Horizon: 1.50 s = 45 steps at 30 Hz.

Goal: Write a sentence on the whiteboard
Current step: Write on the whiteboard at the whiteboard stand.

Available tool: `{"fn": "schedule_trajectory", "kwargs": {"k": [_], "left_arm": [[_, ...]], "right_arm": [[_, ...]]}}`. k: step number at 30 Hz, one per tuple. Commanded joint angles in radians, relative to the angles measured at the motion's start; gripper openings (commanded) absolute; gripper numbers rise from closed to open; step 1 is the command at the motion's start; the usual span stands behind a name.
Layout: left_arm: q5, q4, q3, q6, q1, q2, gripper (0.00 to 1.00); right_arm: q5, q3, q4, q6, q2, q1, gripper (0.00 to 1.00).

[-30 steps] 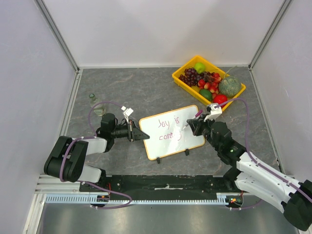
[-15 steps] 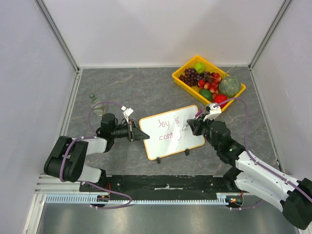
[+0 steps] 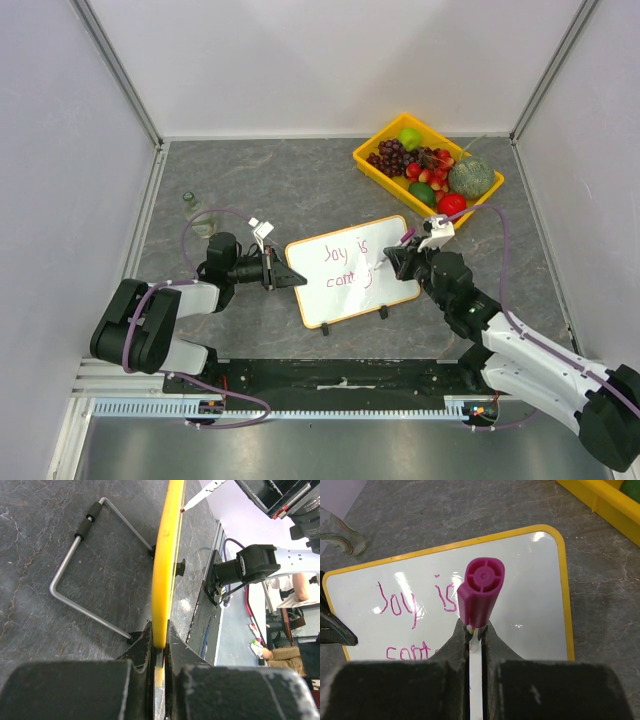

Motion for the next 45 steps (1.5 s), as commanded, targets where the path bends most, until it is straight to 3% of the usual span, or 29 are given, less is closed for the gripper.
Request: {"fn": "schedule_trajectory", "kwargs": {"k": [1, 10, 25, 33, 45], "left_arm": [[-0.047, -0.022, 0.008, 0.017, -0.001, 0.012, 0.02], [-0.051, -0.019, 0.010, 0.017, -0.001, 0.015, 0.02], [-0.048, -0.018, 0.010, 0.014, -0.001, 0.016, 0.02], [-0.047, -0.019, 0.010, 0.015, -0.001, 0.016, 0.02], [-0.048, -0.019, 0.010, 0.015, -0.001, 0.016, 0.02]], "right_arm": [[0.004, -0.036, -0.009, -0.001, -0.029, -0.005, 0.00], [-0.020, -0.053, -0.029, 0.000, -0.054, -0.006, 0.00], [-0.013, 0.085, -0.006, -0.027, -0.037, -0.006, 0.00], [-0.004, 0.057, 0.052, -0.033, 0.044, -0.014, 0.00], [0.007, 0.037, 0.040, -0.033, 0.041, -0.017, 0.00]]}}
